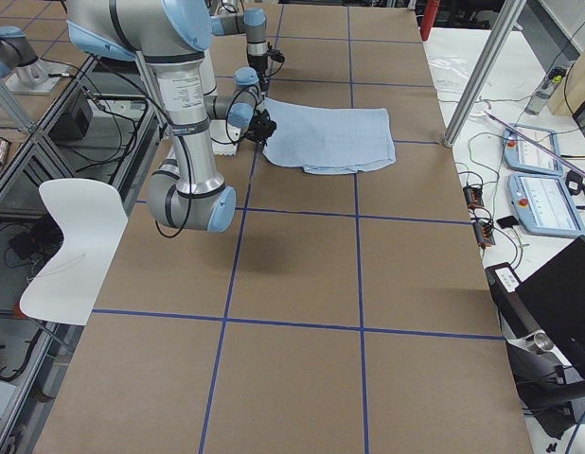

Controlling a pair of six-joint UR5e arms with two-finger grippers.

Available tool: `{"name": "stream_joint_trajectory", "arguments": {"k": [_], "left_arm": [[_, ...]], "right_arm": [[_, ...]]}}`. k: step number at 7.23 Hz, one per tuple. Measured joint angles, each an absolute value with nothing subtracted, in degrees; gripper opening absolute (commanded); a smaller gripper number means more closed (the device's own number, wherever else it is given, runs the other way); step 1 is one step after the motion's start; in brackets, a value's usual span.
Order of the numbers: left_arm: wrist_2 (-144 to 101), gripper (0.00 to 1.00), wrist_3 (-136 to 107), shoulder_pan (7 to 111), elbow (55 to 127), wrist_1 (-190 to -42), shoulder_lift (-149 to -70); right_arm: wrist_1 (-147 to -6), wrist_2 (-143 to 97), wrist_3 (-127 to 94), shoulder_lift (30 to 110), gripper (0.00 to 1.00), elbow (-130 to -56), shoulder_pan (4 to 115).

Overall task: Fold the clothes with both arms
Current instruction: 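Grasp the near edge of the folded shirt with both grippers, then lift the near edge with both grippers and fold it away from the robot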

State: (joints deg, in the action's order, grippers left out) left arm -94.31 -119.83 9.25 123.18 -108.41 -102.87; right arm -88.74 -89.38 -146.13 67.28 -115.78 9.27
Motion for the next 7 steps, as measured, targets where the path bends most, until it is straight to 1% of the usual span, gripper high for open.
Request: {"name": "stream_joint_trajectory", "arguments": {"k": [1,2,3,4,6,7], "left_arm": [[-94.98,0.00,-119.82,9.46,125.68,-108.39,-102.64],[-95.51,0.00,-119.65,10.32,126.71,-108.38,-103.12],[-95.81,0.00,-118.29,12.66,126.34,-108.35,-104.35],[-96.21,0.00,-115.85,15.94,124.47,-107.99,-106.68],[-98.26,0.00,-110.29,23.90,117.78,-107.06,-112.38],[-99.23,0.00,-107.71,27.54,114.50,-107.14,-114.13]], "right_arm": [[-92.59,-89.47,-146.36,67.25,0.00,-119.91,9.53],[-95.58,-89.62,-146.17,66.81,0.00,-122.37,10.32],[-96.91,-89.69,-144.84,66.06,0.00,-123.07,12.06],[-97.27,-89.72,-142.35,64.37,0.00,-121.97,14.54],[-97.45,-91.69,-136.17,57.82,0.00,-114.46,21.92],[-97.13,-94.51,-132.59,53.45,0.00,-107.84,26.09]]}}
